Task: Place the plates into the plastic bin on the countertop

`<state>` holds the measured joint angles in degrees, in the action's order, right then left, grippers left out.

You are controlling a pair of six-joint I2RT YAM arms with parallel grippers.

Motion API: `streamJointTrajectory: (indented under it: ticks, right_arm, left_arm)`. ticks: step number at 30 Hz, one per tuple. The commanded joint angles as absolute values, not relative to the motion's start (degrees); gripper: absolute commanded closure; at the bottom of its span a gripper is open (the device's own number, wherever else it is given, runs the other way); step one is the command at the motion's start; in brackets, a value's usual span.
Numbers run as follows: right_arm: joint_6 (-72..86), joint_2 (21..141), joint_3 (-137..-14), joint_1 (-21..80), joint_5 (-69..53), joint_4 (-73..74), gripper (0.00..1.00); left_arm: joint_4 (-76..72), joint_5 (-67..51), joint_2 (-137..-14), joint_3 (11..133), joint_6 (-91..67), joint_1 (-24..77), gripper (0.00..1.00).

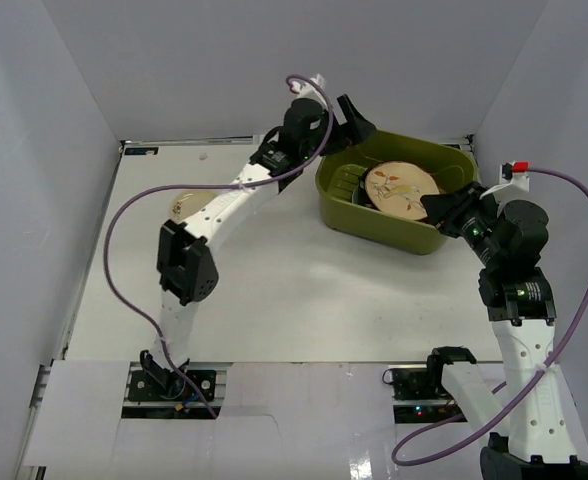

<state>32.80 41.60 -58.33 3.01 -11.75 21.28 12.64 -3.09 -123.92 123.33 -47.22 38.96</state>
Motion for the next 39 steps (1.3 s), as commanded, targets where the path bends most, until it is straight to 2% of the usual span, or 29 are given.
streamJointTrajectory:
  ticks: [1, 3, 5, 6, 7, 10, 13, 17, 24, 28, 29, 32, 34, 35, 38, 39]
  right_arm:
    - [31.2, 40.8, -59.5, 2.8, -12.7, 21.1, 0.75]
    - [30.9, 40.6, -59.0, 2.7, -13.6, 20.9, 0.74]
    - [30.5, 40.8, -59.0, 2.8, -14.8, 21.0, 0.73]
    - [30.3, 41.1, -59.0, 2.8, -15.5, 21.0, 0.73]
    - [30.1, 41.3, -58.9, 2.8, -17.6, 20.7, 0.72]
    - [29.9, 41.8, -57.8, 3.0, -22.0, 19.5, 0.69]
    - [29.4, 42.4, -56.5, 3.2, -25.0, 18.5, 0.67]
    - [28.0, 43.6, -56.0, 3.4, -26.4, 18.4, 0.67]
    - [27.9, 43.7, -54.2, 3.8, -27.9, 17.6, 0.66]
    - [27.9, 44.0, -53.6, 4.0, -27.7, 17.1, 0.66]
    - [27.9, 44.2, -53.6, 4.0, -27.7, 16.9, 0.66]
    - [28.5, 44.8, -53.3, 4.2, -27.7, 15.8, 0.66]
    - [28.9, 45.2, -52.7, 4.6, -27.9, 15.1, 0.66]
    - [29.1, 45.3, -52.6, 5.0, -27.8, 14.9, 0.66]
    - [29.5, 45.4, -51.9, 6.4, -27.1, 14.5, 0.67]
    - [29.5, 45.3, -51.7, 6.8, -26.4, 14.5, 0.67]
  left_arm:
    - [14.3, 5.9, -108.0, 117.1, -34.3, 36.5, 0.02]
    - [17.9, 13.0, -100.9, 107.6, -32.3, 33.7, 0.02]
    - [17.2, 13.5, -94.6, 96.6, -34.4, 29.6, 0.02]
    - [16.3, 13.3, -88.3, 90.8, -38.1, 23.9, 0.02]
    - [16.1, 11.9, -85.5, 80.3, -40.0, 20.4, 0.02]
    - [14.1, 7.8, -76.6, 62.5, -44.9, 6.5, 0.02]
    - [10.6, 2.7, -73.7, 52.1, -47.1, -5.7, 0.02]
    - [7.7, -6.0, -79.4, 48.6, -47.8, -12.3, 0.04]
    - [0.8, -9.5, -91.9, 49.5, -49.4, -12.7, 0.09]
    - [-1.8, -9.8, -97.0, 50.1, -50.5, -12.7, 0.19]
    - [-2.3, -9.7, -98.6, 50.1, -50.8, -12.7, 0.3]
    - [-3.6, -9.3, -100.2, 50.1, -51.5, -12.7, 0.51]
    - [-4.6, -9.2, -101.2, 50.0, -52.0, -12.7, 0.58]
    - [-5.2, -9.2, -101.5, 50.1, -52.1, -12.7, 0.65]
    - [-5.5, -9.1, -103.2, 51.3, -52.1, -12.7, 0.66]
    - [-5.5, -8.9, -103.5, 51.6, -52.0, -12.7, 0.71]
